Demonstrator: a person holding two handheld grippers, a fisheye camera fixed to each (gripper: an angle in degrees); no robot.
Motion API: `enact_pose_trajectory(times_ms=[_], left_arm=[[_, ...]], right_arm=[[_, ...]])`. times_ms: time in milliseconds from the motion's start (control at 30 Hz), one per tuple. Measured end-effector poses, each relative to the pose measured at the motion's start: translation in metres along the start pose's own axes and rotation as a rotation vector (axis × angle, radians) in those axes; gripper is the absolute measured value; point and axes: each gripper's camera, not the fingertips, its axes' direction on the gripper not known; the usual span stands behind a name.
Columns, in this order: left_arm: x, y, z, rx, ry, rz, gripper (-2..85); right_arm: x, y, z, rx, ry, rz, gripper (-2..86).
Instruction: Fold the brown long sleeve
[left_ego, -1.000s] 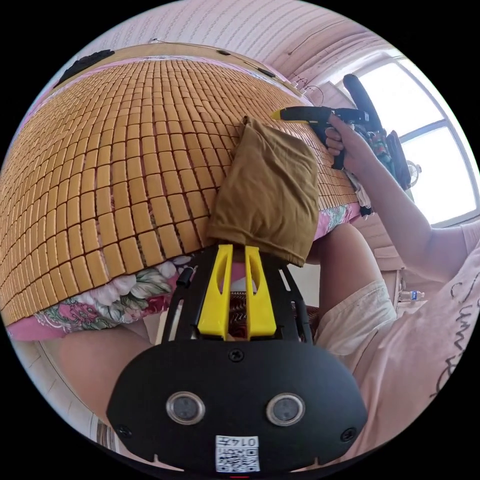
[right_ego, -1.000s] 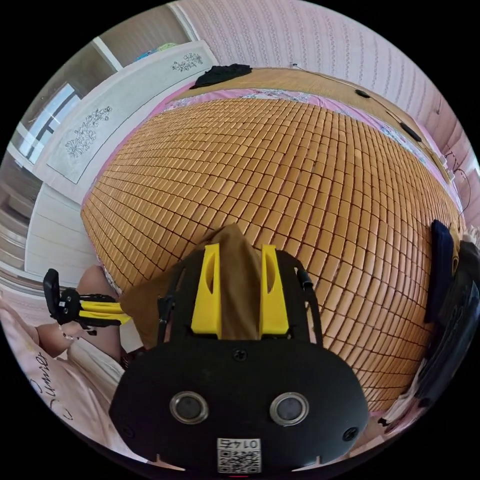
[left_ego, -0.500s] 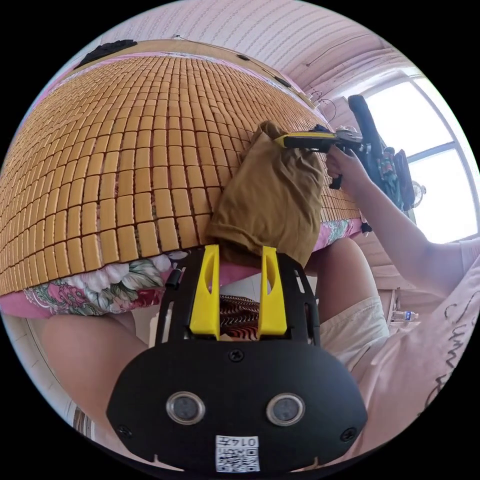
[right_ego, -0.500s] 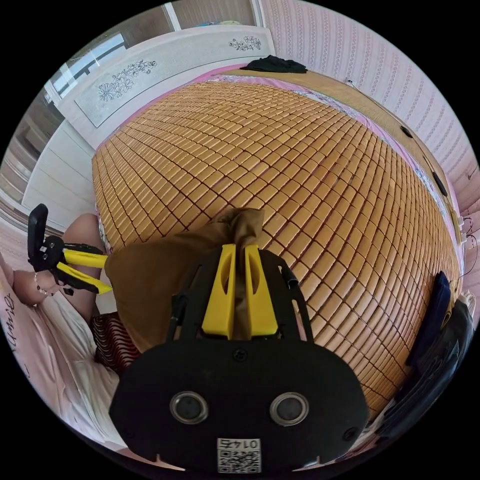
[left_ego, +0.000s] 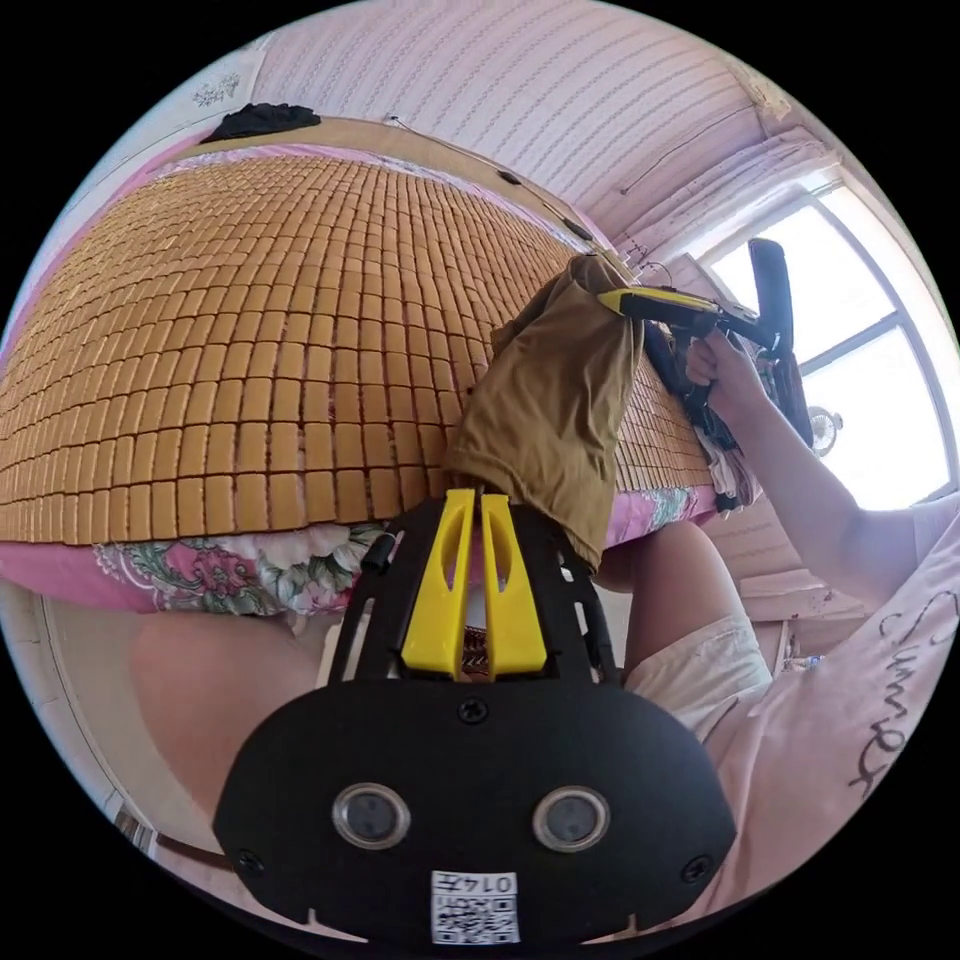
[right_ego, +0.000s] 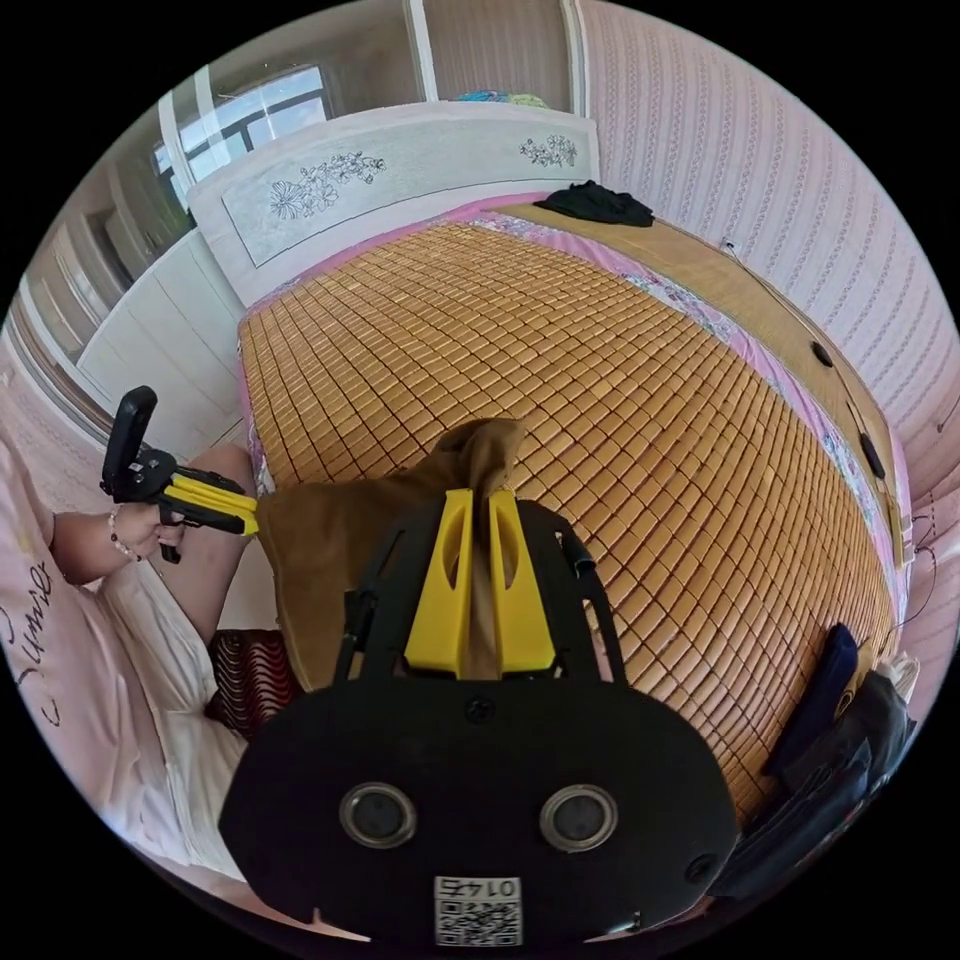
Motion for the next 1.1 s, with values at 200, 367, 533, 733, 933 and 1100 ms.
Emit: enact_pose_trajectory(times_ms=[200, 367, 533, 733, 933, 1100], left_arm=[[-0.075, 0.010, -0.066, 0.111, -0.159, -0.135, -1.0], [-0.155, 0.022, -0.114, 0.164, -0.307, -0.257, -1.0], [-0.250, 0.027, -0.160, 0.207, -0.491, -0.381, -0.8], [-0.330, 0.027, -0.184, 0.216, -0.662, -0.559, 3.2], [-0.281, 0.050, -0.182, 0.236, -0.791, -0.491, 5.7], [-0.171, 0.038, -0.138, 0.169, -0.738, -0.234, 5.7]], right_arm=[[-0.059, -0.143, 0.056, -0.029, -0.076, -0.126, 0.7], [-0.158, -0.303, 0.139, -0.092, -0.155, -0.270, 1.1], [-0.260, -0.442, 0.212, -0.115, -0.195, -0.389, 1.9], [-0.338, -0.567, 0.280, -0.126, -0.232, -0.296, 7.3], [-0.302, -0.528, 0.239, -0.037, -0.200, -0.313, 12.4], [-0.250, -0.371, 0.146, 0.001, 0.017, -0.400, 10.7]])
